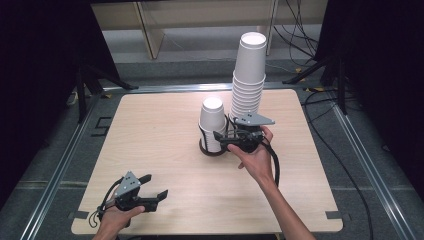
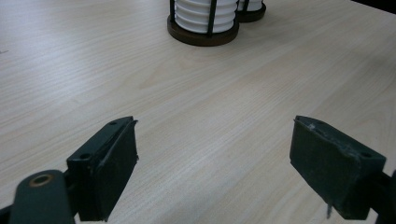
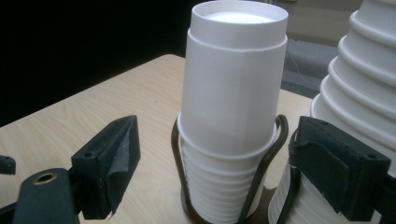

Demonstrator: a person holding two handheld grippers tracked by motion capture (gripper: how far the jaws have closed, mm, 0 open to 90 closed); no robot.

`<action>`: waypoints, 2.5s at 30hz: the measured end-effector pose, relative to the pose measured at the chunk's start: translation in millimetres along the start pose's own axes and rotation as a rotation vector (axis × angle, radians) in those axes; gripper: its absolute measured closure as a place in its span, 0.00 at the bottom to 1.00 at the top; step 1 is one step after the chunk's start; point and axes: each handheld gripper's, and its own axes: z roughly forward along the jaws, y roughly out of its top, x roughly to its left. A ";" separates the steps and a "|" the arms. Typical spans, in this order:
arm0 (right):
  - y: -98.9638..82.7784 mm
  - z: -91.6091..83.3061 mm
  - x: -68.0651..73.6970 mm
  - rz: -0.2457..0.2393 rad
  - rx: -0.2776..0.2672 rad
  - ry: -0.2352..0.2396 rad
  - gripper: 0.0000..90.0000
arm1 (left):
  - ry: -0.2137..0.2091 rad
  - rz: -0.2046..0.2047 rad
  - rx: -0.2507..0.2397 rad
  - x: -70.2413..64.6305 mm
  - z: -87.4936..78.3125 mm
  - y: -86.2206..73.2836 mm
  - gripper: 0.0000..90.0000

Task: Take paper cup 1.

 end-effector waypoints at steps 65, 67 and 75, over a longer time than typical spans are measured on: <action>34.1 79.2 18.8 0.088 0.020 -0.275 0.23 | -0.015 -0.006 -0.008 -1.8 0.2 0.3 0.17; 34.8 78.8 19.1 0.085 0.008 -0.272 0.23 | -0.011 -0.006 -0.006 -2.0 0.1 0.4 0.17; 51.9 63.1 20.4 0.079 -0.042 -0.275 0.23 | -0.020 0.002 -0.008 -1.1 0.5 0.3 0.16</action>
